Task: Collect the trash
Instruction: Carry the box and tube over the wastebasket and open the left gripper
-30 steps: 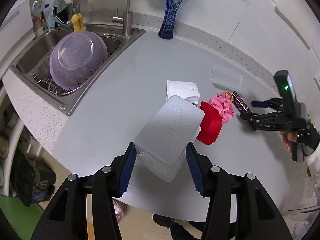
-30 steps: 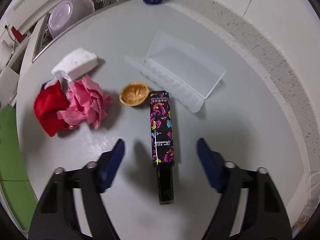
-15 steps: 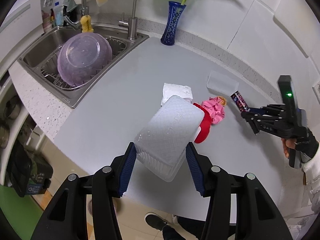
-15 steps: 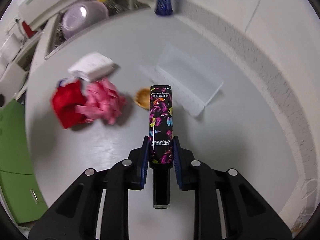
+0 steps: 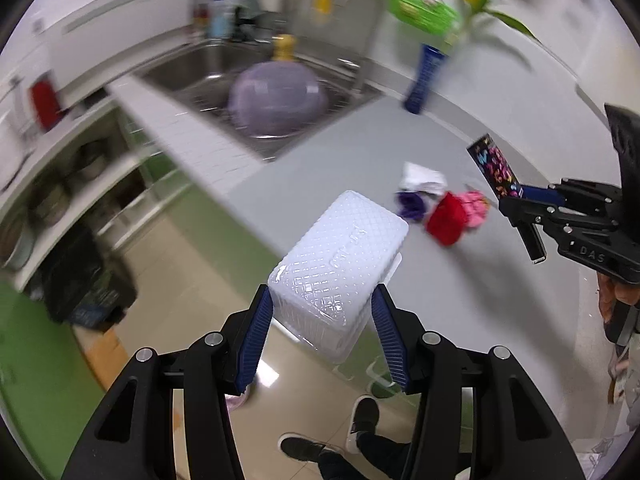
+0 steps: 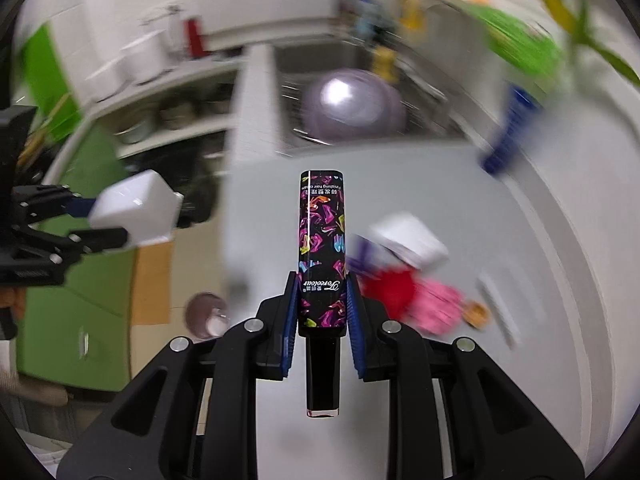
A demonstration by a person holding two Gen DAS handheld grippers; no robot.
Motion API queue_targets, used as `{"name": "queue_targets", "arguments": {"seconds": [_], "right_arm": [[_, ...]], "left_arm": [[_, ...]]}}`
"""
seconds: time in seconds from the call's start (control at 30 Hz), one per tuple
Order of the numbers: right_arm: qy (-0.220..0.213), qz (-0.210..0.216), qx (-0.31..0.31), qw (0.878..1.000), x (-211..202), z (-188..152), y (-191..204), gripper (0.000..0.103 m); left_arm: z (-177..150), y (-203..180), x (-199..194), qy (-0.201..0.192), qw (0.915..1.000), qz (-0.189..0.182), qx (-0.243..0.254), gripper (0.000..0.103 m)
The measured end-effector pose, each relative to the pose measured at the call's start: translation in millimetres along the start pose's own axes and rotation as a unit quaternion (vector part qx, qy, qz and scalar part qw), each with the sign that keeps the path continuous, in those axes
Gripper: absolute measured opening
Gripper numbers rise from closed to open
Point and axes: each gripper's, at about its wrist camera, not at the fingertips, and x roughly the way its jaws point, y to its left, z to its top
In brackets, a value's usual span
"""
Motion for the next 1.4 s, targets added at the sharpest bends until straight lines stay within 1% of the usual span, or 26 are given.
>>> {"name": "queue_targets", "arguments": {"seconds": [0.13,0.2,0.33,0.43,0.5,0.57,0.63,0.67,0.77,0.87,0.9,1.0,1.07,1.17,1.27,1.37,1.4], "right_arm": [[-0.013,0.047,-0.046,0.998,3.6,22.5,70.1,0.022],[-0.016,0.073,-0.070,0.995,10.6,32.7,109.3,0.022],[-0.013,0.111,-0.103,0.988,26.6,47.4,167.6,0.022],[-0.003,0.133,-0.124,0.983,40.1,51.4,205.6,0.022],[0.001,0.144,-0.137,0.980,53.5,51.5,225.7,0.022],[0.013,0.149,-0.150,0.977,74.0,48.9,247.9,0.022],[0.023,0.148,-0.161,0.976,103.0,43.9,263.2,0.022],[0.028,0.146,-0.166,0.975,123.8,39.2,269.6,0.022],[0.046,0.141,-0.164,0.975,191.0,19.7,278.0,0.022],[0.061,0.135,-0.163,0.975,251.4,-9.7,286.2,0.022],[0.066,0.135,-0.161,0.975,277.5,-22.8,287.6,0.022],[0.079,0.132,-0.160,0.975,337.0,-54.9,286.7,0.022],[0.085,0.131,-0.161,0.975,367.5,-71.9,284.3,0.022],[0.093,0.127,-0.163,0.974,413.7,-100.4,280.5,0.022],[0.098,0.125,-0.163,0.974,444.3,-121.7,274.3,0.022],[0.105,0.123,-0.164,0.973,465.4,-137.4,269.2,0.022],[0.106,0.123,-0.165,0.973,470.8,-140.1,269.3,0.022]], "left_arm": [[-33.0,42.7,-34.8,-0.010,0.9985,0.034,-0.041,0.050],[-48.4,62.9,-49.7,-0.014,0.9967,0.050,-0.062,0.050],[-77.7,102.1,-72.8,-0.018,0.9916,0.077,-0.102,0.050],[-95.0,127.7,-79.4,-0.018,0.9874,0.089,-0.130,0.050],[-105.9,143.2,-77.6,-0.018,0.9847,0.095,-0.145,0.050],[-114.5,157.3,-67.7,-0.014,0.9824,0.098,-0.158,0.050],[-131.0,178.1,-46.6,-0.009,0.9801,0.100,-0.171,0.050],[-137.2,184.5,-36.2,-0.008,0.9795,0.099,-0.176,0.050],[-169.8,217.6,27.7,0.004,0.9771,0.092,-0.192,0.050],[-198.7,242.3,85.6,0.013,0.9759,0.087,-0.200,0.050],[-210.5,250.7,110.6,0.016,0.9756,0.085,-0.202,0.050],[-244.1,274.5,176.8,0.023,0.9735,0.080,-0.213,0.050],[-265.7,287.8,220.7,0.029,0.9715,0.078,-0.222,0.050],[-293.3,302.5,272.3,0.036,0.9690,0.073,-0.233,0.050],[-311.8,310.8,307.5,0.034,0.9671,0.067,-0.243,0.051],[-324.5,318.0,331.8,0.038,0.9643,0.057,-0.256,0.053],[-329.0,321.9,339.6,0.042,0.9629,0.056,-0.261,0.066]]}}
